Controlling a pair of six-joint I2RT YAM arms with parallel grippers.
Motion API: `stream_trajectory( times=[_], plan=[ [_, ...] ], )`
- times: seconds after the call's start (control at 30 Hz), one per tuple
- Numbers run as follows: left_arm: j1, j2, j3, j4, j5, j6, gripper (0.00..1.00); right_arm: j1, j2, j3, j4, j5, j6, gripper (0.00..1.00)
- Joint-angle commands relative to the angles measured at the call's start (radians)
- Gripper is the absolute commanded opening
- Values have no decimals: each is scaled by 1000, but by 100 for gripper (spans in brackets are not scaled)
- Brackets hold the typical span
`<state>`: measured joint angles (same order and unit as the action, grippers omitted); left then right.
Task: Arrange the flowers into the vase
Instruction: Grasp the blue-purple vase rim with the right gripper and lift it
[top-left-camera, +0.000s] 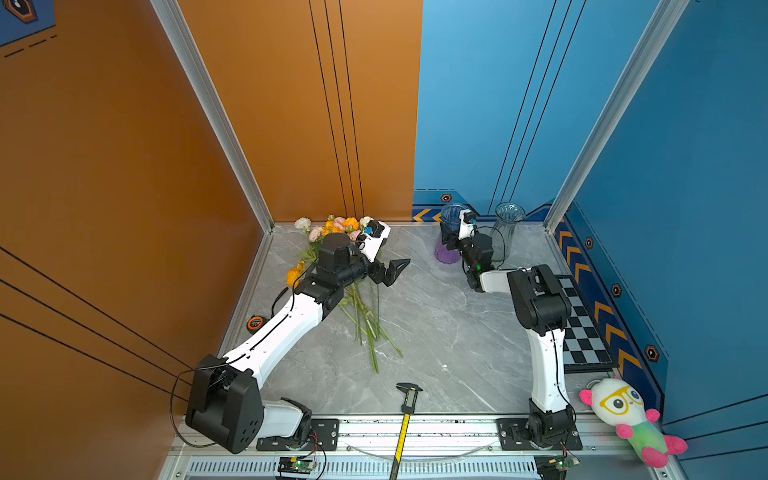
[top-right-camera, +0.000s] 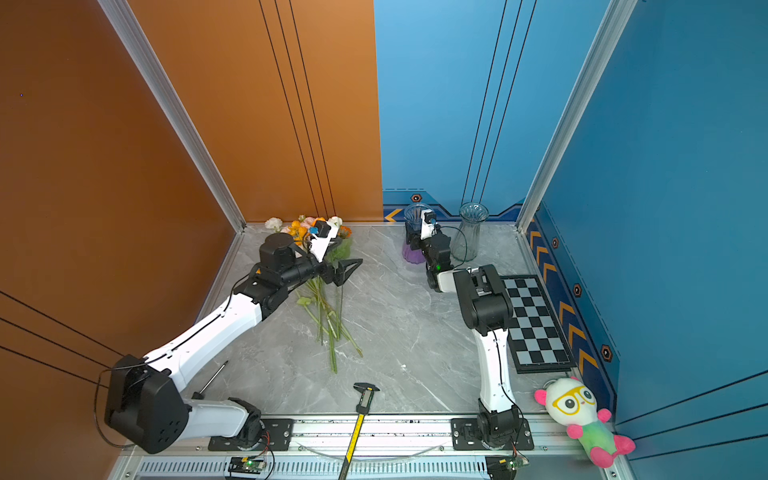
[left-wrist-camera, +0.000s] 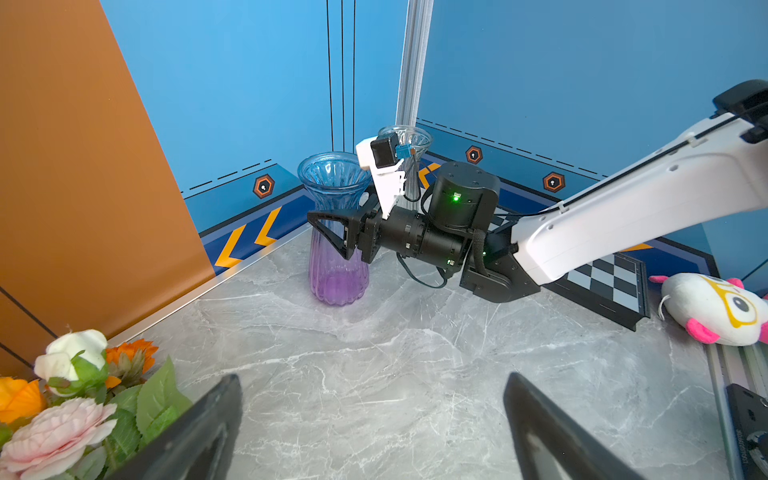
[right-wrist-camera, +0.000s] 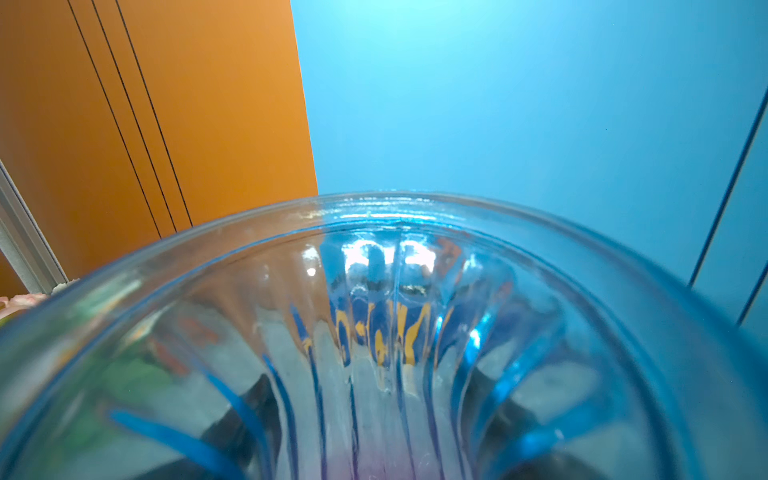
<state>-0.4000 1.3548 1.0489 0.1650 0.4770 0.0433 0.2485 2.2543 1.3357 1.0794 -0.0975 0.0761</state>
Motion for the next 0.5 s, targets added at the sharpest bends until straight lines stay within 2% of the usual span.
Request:
stream_trajectory(
  times=[0.0, 0.17, 0.47],
  plan=[
    [8, 5, -4, 5, 27, -8, 98, 1, 6, -8, 96, -28, 21, 67],
    [8, 4, -3, 5, 34, -13, 98, 9, -16, -57, 221, -51, 30, 55],
    [3, -9, 2, 5, 48, -25, 98, 65, -209, -236, 263, -101, -17, 49]
  ],
)
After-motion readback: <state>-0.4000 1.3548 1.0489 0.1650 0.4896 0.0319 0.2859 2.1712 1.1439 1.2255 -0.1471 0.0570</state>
